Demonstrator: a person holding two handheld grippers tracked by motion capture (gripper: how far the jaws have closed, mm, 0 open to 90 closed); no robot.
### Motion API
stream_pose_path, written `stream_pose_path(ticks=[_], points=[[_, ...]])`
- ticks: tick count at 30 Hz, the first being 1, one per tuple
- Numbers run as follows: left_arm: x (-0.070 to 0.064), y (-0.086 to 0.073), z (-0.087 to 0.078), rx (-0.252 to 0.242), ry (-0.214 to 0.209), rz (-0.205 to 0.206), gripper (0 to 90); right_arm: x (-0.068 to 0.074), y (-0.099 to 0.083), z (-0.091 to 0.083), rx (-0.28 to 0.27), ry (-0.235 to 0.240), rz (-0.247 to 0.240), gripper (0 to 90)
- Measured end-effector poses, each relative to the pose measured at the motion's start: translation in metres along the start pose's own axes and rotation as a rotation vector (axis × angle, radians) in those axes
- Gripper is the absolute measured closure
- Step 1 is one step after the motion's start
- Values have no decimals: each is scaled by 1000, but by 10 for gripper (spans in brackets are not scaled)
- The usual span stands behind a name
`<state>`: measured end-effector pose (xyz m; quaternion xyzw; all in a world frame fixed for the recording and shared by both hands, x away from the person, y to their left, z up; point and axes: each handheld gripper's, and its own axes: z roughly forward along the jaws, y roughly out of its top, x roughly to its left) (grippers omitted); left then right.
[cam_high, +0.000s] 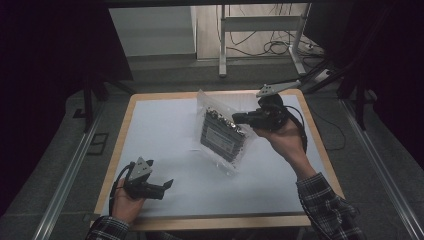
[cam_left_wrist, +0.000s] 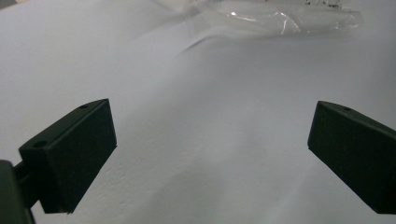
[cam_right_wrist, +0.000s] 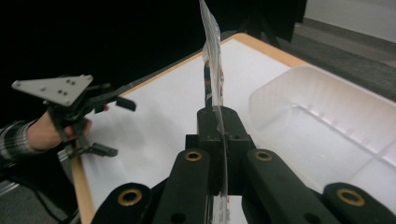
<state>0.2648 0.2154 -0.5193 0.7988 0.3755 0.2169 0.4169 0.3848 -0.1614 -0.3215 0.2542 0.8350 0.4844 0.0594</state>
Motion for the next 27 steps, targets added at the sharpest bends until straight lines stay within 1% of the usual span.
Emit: stream_pose_path(ticks=[3,7,16,25,27], points=[[0,0,0,1,0,1,7,-6,5,-3,-11,-5,15,889],[0,0,0,2,-1,2,7,-11,11,-6,-26,-2,27,889],[-1,0,1,7,-9,5,5,-19,26,-12,-47,-14,32,889],[1,-1,1,-7,-30,-6,2,-30,37,-13,-58,-36,43,890],[1,-1,1,-12,-41,-8,4,-33,40,-13,-60,-40,45,889]])
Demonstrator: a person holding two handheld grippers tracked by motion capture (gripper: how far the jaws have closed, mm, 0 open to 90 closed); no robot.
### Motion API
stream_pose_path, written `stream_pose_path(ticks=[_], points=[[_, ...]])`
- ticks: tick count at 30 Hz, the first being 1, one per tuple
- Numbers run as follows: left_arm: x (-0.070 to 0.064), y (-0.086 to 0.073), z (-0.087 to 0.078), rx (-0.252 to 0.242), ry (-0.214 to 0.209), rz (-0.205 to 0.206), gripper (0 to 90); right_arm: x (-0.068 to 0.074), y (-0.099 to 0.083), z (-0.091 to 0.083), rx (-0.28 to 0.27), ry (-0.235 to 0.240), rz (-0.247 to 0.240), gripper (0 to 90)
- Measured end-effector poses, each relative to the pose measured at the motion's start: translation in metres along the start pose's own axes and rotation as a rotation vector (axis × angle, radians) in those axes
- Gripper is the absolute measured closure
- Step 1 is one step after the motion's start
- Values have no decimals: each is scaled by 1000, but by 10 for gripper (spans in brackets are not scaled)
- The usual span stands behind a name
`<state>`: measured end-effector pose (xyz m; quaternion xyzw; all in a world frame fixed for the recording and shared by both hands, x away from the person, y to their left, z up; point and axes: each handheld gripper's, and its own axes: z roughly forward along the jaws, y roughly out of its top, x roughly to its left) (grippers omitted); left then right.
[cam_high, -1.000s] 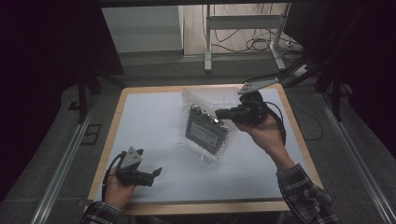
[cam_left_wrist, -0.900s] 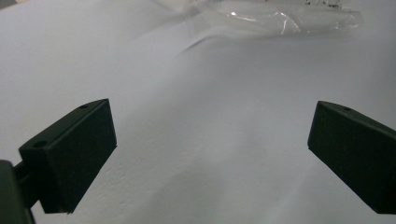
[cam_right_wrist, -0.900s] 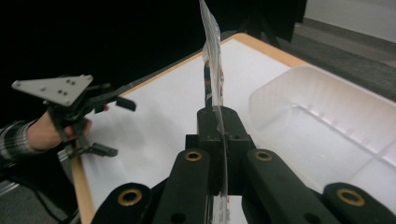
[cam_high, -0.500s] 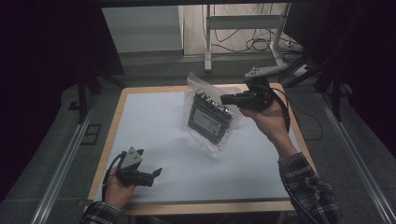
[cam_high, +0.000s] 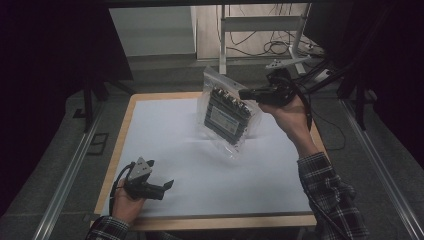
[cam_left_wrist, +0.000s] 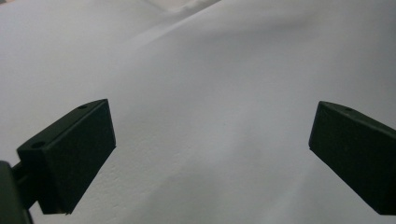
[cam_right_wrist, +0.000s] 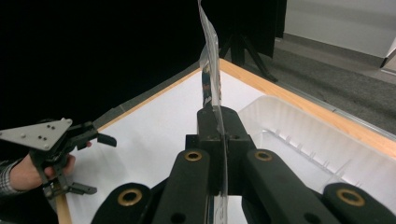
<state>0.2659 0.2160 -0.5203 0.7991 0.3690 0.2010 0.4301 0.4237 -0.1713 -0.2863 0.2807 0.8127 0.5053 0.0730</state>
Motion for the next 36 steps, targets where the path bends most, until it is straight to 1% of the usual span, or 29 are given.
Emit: stream_pose_path(ticks=[8,12,19,23,26,30,32,36], points=[[-1,0,0,3,3,12,8,-10,14,6,-4,-25,5,889],[-1,0,1,3,5,17,2,-16,20,11,-8,-33,-1,889],[1,-1,0,-10,2,8,0,-26,32,18,-13,-60,-10,889],[1,-1,0,-11,2,8,0,-32,37,20,-20,-70,-4,890],[1,-1,1,-9,2,11,0,-34,42,19,-28,-75,-4,889],[1,-1,1,-9,3,11,0,-33,50,16,-30,-88,-12,890],[1,-1,1,-7,3,14,0,-33,53,15,-35,-93,-24,889],[0,0,1,-5,2,17,0,-36,59,17,-36,-106,-32,890]])
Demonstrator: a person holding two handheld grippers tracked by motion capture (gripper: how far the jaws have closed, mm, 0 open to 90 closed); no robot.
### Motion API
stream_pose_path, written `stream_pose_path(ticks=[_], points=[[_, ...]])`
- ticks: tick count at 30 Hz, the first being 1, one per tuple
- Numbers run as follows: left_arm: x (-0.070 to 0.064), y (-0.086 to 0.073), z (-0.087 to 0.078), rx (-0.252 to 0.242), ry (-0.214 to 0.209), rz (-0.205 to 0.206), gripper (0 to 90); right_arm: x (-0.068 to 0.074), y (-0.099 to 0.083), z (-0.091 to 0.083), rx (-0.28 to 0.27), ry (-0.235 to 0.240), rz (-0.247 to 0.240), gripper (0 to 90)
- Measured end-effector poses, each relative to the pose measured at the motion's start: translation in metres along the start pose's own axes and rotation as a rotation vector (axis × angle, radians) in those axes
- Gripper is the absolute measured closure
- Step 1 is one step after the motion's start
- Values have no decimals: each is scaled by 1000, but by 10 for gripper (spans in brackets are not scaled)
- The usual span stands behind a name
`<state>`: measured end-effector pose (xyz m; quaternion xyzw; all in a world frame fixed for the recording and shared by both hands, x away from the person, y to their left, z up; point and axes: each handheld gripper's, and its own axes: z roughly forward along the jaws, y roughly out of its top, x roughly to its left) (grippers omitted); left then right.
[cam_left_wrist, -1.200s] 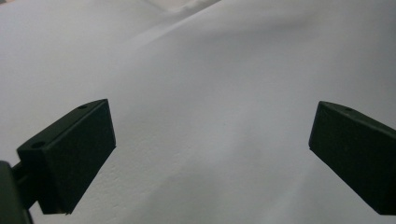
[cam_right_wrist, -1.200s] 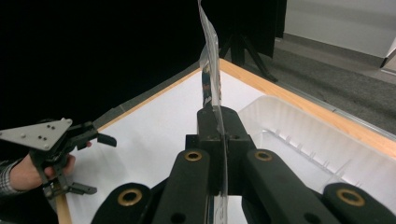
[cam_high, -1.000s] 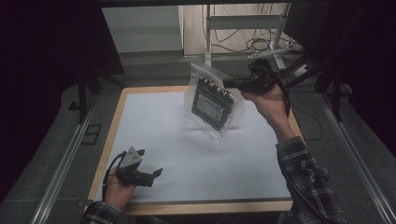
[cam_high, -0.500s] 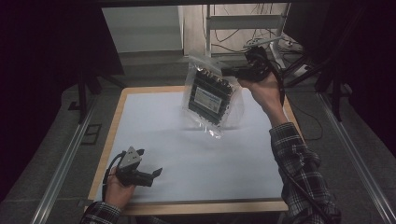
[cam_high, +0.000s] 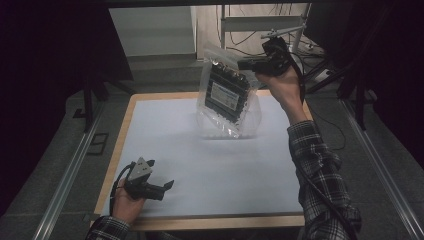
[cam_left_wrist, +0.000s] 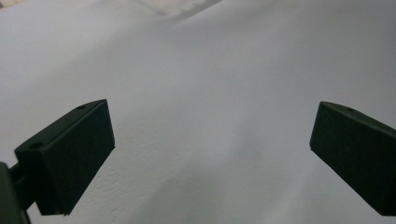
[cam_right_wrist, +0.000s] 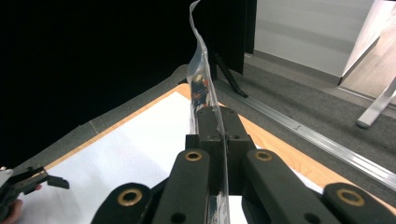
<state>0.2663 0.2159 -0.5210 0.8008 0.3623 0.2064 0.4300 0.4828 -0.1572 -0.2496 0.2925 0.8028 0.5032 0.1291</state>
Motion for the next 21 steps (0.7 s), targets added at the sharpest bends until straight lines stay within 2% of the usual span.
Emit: stream_pose_path(ticks=[7,15,21], points=[[0,0,0,2,0,-2,0,-12,1,12,10,-30,2,890],[0,-1,1,3,0,-6,0,-25,-1,32,7,-39,13,889],[0,-1,1,3,2,-5,0,-31,-4,50,12,-42,-2,889]])
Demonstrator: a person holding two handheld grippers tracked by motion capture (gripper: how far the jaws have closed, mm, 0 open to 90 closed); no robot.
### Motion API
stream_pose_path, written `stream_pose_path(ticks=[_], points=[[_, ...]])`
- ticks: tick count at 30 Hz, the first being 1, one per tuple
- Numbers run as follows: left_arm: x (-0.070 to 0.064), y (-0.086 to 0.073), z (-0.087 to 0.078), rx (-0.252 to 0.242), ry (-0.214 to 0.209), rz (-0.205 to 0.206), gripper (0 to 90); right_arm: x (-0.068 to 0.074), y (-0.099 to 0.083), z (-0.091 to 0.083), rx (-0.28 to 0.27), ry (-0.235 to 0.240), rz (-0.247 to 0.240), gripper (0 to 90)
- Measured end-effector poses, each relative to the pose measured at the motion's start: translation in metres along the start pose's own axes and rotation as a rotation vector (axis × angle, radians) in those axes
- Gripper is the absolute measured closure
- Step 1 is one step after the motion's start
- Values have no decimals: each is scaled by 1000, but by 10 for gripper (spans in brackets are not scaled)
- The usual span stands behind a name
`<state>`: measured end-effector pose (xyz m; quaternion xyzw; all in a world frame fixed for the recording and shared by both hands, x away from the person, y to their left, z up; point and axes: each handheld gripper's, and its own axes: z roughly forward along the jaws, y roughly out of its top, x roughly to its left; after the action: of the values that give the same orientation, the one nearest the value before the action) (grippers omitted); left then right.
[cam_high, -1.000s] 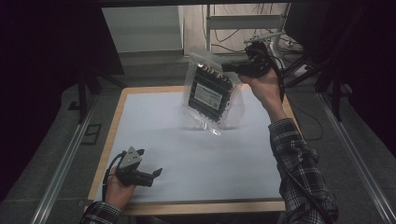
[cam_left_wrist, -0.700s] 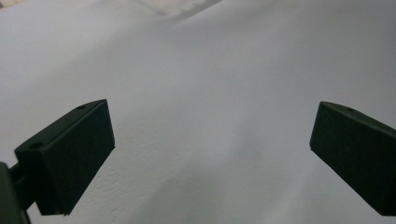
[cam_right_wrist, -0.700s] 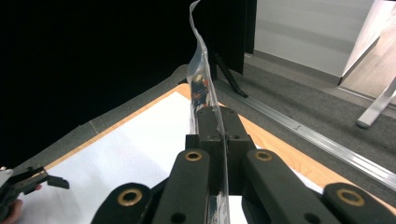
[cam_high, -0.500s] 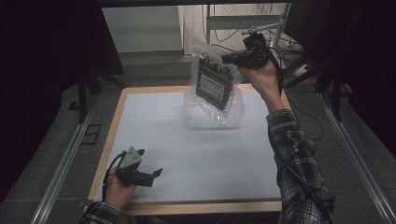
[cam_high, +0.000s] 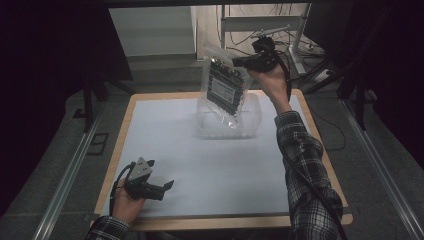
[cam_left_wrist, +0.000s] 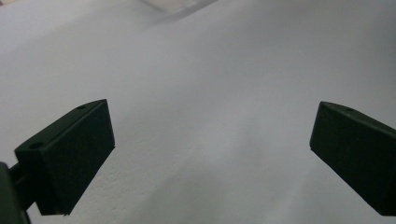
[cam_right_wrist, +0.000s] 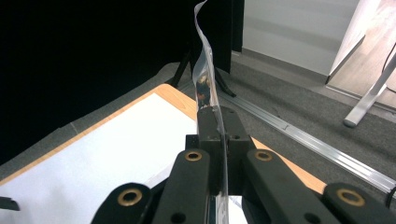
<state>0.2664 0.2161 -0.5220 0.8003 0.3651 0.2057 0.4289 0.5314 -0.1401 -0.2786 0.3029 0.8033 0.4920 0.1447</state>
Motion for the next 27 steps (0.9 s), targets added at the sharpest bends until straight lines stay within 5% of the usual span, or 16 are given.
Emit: stream_pose_path(ticks=[15,21,24,27], points=[[-1,0,0,7,1,5,0,-9,-30,40,78,8,29,889],[-1,0,0,6,3,10,0,-16,-44,40,92,-36,25,889],[-2,0,0,10,0,9,0,-21,-48,38,77,17,69,889],[-2,0,0,11,0,10,0,-20,-49,40,84,-13,59,889]])
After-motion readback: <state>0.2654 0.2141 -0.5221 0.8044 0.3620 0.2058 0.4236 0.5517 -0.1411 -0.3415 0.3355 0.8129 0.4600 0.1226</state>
